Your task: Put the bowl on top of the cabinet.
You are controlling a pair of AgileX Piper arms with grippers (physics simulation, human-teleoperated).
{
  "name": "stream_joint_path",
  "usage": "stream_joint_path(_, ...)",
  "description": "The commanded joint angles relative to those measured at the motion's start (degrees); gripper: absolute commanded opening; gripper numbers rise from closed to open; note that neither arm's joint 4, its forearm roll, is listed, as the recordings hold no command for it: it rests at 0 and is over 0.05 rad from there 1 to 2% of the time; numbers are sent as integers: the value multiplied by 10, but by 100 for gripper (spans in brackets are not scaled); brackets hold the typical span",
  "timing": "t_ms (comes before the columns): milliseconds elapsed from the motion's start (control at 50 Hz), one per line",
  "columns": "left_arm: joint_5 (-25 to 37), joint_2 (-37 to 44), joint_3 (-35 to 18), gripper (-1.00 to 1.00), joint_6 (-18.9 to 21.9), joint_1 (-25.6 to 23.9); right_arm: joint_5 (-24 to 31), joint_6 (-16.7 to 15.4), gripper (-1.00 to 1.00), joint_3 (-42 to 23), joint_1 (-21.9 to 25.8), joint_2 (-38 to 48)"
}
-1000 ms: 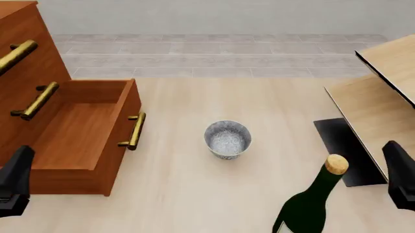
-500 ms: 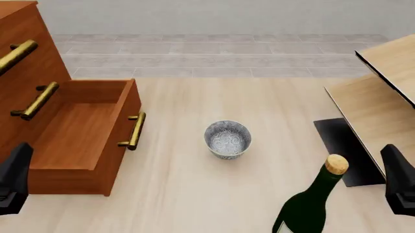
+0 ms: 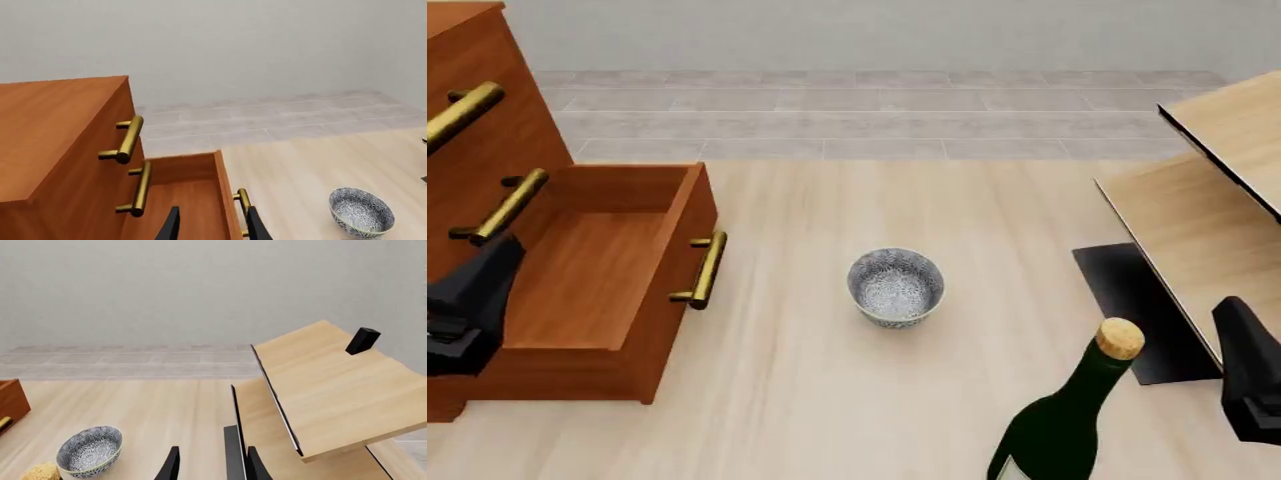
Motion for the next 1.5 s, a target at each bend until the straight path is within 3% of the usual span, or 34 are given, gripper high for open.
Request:
stream_joint_path(20,-4,110,-80,100,13,-59,-1,3,100,0,-2,-1)
stream_joint_path(160,46,214,-182,100,-1,-101,0,3,100,0,0,0)
stream_joint_path(300,80,284,-244,100,-23,-131,0,2,100,-1,0,0)
stream_joint_path(360,94,312,-267,100,-47,-168,-1,2,100,0,-1,0)
stream_joint_path(560,113,390,-315,100,-59,-165,-1,2,100,0,-4,0)
stream_joint_path(760,122,447,-354,100,-85,-168,0,5,100,-2,-6,0)
stream_joint_path(920,111,492,-363,100,-66,-173,-2,4,100,0,-6,-1)
stream_joint_path(1180,95,578,-381,100,-70,-182,-2,5,100,-3,-7,-1)
stream_joint_path(1500,80,635,-403,100,-101,-224,-5,6,100,-1,-6,-1)
